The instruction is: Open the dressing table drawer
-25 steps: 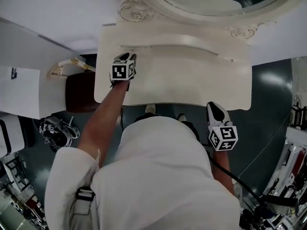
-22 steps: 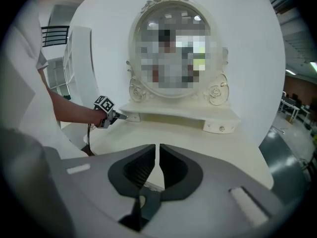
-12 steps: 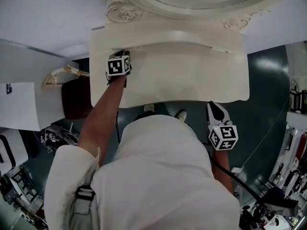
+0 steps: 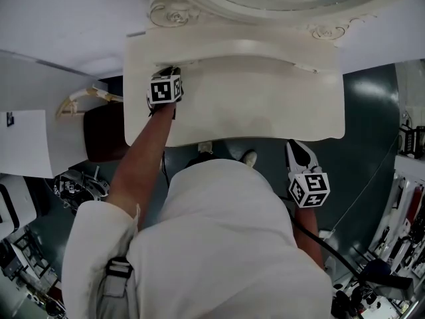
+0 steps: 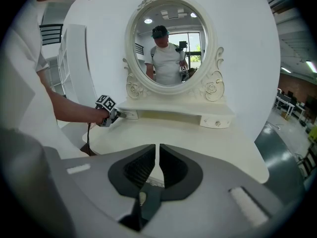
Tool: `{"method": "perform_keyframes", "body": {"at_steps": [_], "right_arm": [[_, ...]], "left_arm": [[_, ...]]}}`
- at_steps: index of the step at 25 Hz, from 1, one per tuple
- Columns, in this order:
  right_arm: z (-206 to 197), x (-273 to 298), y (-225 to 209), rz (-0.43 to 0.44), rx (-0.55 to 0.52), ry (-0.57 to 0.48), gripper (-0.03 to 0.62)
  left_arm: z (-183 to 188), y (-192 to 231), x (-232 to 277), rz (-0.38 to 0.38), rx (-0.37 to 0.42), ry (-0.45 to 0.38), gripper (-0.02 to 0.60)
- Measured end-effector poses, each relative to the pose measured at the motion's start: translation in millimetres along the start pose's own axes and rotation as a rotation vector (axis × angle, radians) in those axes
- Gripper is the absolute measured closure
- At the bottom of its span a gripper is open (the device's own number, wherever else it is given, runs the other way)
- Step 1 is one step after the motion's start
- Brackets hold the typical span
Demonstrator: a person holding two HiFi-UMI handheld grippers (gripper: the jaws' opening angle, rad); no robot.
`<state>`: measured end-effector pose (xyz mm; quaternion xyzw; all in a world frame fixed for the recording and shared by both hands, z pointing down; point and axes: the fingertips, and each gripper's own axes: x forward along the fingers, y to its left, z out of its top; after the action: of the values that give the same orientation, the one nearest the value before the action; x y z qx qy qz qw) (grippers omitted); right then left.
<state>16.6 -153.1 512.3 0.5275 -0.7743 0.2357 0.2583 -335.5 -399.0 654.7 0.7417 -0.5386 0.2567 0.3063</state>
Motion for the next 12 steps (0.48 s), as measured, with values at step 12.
{"method": "perform_keyframes", "body": {"at_steps": [12], "right_arm": [[-2,7,10,0.043,-0.009,0.005,0.566]], "left_arm": [[-22,-7,-13,-0.013,0.012,0.014,0.488]]}}
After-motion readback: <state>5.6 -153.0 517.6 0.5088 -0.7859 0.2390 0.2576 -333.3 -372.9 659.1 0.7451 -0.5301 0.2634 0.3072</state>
